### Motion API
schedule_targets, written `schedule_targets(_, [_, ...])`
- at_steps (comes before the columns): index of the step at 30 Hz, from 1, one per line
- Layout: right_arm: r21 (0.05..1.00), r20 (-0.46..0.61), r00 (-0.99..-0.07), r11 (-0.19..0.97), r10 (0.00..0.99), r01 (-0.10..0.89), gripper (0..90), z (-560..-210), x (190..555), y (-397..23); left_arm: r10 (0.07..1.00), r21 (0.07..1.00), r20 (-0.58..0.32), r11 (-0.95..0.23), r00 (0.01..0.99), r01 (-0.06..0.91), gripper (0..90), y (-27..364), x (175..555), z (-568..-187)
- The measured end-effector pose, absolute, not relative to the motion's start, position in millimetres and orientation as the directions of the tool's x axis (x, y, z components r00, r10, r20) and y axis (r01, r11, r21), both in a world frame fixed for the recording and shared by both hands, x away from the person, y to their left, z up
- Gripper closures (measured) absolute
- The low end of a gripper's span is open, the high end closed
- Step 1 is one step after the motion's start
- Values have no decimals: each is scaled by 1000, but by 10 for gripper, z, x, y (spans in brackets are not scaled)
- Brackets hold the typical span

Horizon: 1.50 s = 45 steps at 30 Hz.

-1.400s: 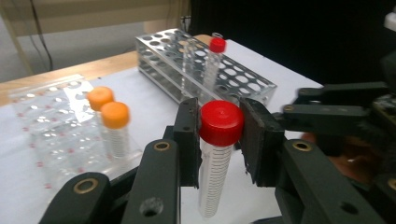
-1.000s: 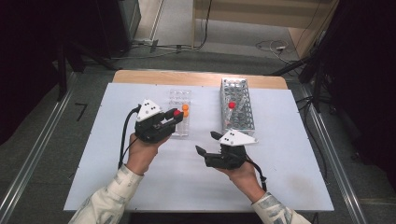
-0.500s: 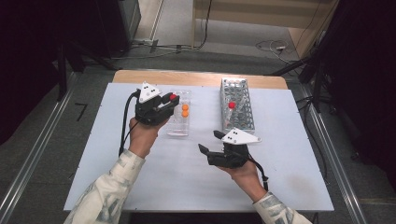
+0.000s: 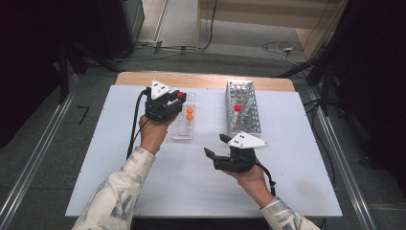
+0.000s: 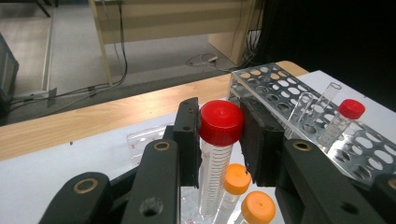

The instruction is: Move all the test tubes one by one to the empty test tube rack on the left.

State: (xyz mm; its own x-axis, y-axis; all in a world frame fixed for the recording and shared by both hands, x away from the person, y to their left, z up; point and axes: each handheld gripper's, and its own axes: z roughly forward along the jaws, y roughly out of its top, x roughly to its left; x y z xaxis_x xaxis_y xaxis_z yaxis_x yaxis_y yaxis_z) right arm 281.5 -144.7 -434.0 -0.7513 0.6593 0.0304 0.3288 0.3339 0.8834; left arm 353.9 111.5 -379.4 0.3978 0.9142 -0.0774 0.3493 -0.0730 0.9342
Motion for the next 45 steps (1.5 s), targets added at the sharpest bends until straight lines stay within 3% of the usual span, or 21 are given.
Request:
schedule_targets(27, [879,26,-754,345,656,330,263,-4360,2807,-1433,919,914,-68,-98,389,393,690,1016,3547,-4209])
schedule_targets(45, [882,30,-749,335,662,331,266,-4347,2812,-1450,912,919,-98,-70,398,387,589,1051,3467,-4150])
